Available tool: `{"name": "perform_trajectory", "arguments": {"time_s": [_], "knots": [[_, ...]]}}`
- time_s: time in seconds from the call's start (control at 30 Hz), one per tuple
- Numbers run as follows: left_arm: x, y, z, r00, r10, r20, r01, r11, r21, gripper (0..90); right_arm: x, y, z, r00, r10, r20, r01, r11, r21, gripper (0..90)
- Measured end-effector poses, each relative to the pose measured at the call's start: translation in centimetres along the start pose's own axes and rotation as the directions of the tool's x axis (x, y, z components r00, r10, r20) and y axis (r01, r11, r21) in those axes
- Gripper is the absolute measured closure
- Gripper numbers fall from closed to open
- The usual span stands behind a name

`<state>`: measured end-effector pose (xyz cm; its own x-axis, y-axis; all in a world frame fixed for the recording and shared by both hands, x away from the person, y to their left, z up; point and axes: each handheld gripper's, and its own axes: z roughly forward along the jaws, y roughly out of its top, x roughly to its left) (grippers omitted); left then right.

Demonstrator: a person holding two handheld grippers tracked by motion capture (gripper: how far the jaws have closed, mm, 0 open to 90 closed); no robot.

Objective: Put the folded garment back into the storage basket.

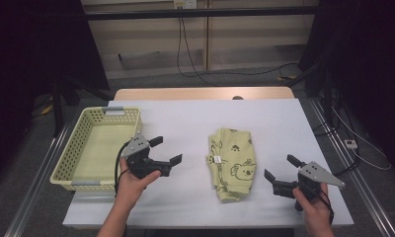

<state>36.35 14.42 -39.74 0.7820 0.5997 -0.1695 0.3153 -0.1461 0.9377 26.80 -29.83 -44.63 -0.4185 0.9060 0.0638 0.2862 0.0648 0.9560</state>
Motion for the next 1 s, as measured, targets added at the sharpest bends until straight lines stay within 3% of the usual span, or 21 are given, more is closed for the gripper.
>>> {"name": "perform_trajectory", "arguments": {"time_s": [0.43,0.7,1.0], "knots": [[-1.1,0.3,4.5,0.9981,0.026,0.056,-0.029,0.9978,0.059,4.1,0.0,0.0,0.1,1.0,-0.006,-0.001,0.006,1.0,0.001,3.3],[-1.6,0.1,6.6,0.9963,0.007,0.085,-0.014,0.9967,0.08,4.1,0.0,0.0,0.1,1.0,-0.007,-0.004,0.007,1.0,0.001,3.4],[-1.9,0.2,8.8,0.9962,-0.01,0.086,0.0,0.9925,0.122,4.1,0.0,-0.1,0.1,1.0,-0.007,-0.006,0.007,1.0,0.003,3.4]]}}
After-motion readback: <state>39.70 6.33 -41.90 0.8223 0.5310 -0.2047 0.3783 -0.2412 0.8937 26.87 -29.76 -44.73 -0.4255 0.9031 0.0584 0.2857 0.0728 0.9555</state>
